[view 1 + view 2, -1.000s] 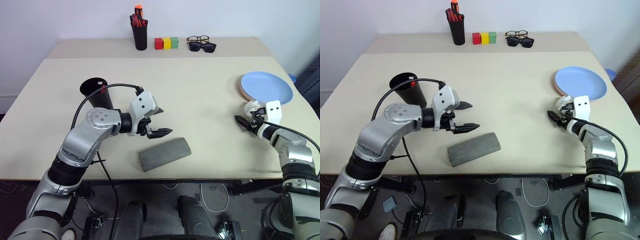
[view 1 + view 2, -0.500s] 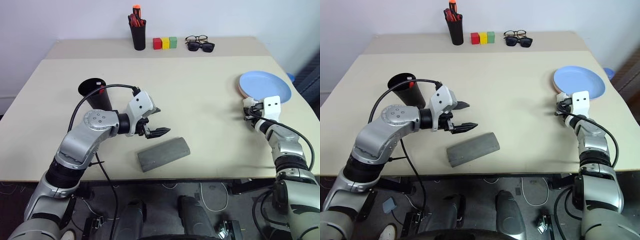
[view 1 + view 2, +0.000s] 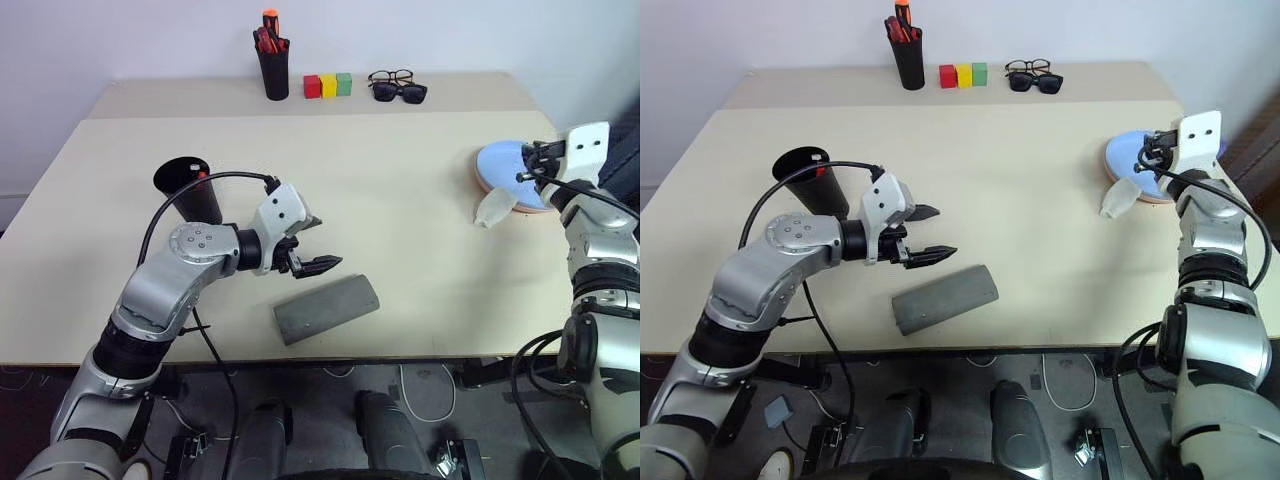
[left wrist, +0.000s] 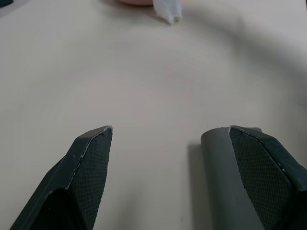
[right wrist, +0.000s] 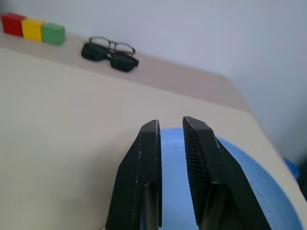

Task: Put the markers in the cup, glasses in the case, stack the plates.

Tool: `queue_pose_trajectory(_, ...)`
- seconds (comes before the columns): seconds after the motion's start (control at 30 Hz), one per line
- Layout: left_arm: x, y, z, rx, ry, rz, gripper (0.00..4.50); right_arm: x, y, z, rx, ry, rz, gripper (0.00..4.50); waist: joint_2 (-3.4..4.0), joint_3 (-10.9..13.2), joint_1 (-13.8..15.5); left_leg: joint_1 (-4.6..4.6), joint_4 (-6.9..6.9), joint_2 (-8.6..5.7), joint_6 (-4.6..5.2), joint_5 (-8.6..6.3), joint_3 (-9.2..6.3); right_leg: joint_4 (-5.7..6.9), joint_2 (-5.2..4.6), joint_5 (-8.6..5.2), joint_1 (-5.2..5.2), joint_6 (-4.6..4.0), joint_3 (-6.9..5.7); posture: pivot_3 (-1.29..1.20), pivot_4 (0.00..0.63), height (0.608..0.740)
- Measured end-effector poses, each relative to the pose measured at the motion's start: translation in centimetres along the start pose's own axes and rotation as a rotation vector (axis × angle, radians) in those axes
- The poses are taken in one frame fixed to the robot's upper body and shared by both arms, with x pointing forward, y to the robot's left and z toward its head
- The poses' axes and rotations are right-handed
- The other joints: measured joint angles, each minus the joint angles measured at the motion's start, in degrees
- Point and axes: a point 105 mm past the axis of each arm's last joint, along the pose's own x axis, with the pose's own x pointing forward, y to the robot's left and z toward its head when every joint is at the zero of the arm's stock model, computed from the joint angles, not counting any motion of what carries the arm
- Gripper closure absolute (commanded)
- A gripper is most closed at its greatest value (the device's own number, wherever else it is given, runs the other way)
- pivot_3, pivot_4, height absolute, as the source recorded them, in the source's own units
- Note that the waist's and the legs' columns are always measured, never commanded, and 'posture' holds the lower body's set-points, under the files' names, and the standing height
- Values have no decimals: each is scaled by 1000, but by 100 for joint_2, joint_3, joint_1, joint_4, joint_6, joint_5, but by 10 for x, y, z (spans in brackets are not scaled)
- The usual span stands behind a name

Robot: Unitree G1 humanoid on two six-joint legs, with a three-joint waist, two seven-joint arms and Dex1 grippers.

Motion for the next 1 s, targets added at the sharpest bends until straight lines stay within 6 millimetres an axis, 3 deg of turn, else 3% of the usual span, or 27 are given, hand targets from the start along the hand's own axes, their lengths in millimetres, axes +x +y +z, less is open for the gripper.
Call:
queue_pose_trajectory(0.1,-4,2,-1,-6,4,27,523,-2,2,-15,20,54,10,3776,0,1,-5,-1,2,0,0,0,0,1,0,1,0,1,1,0,150,740)
queue_pose_trajectory(0.17,-6,2,1,-8,-1,37,523,-2,5,-14,33,49,45,3270,0,1,-15,2,3,0,0,0,0,2,0,1,0,0,2,0,150,740)
queue_pose_trajectory(0.4,-7,0,1,-13,-6,38,523,-11,8,-16,124,29,131,23,1,1,6,1,2,0,0,0,0,3,1,9,0,16,1,0,150,740)
queue_pose_trajectory(0.57,-5,3,2,-16,-5,25,523,-30,4,-24,210,65,167,23,1,0,18,0,3,-1,0,0,-2,4,1,8,0,16,0,0,150,740)
queue_pose_trajectory(0.73,-2,1,0,-20,2,-2,523,-51,5,-52,305,185,176,23,2,0,-11,4,4,0,0,0,1,5,1,6,0,13,1,0,150,740)
queue_pose_trajectory(1.0,-2,2,-2,-24,8,-5,523,-52,17,-61,390,223,192,23,2,0,0,4,5,1,0,0,3,6,1,5,0,13,2,0,150,740)
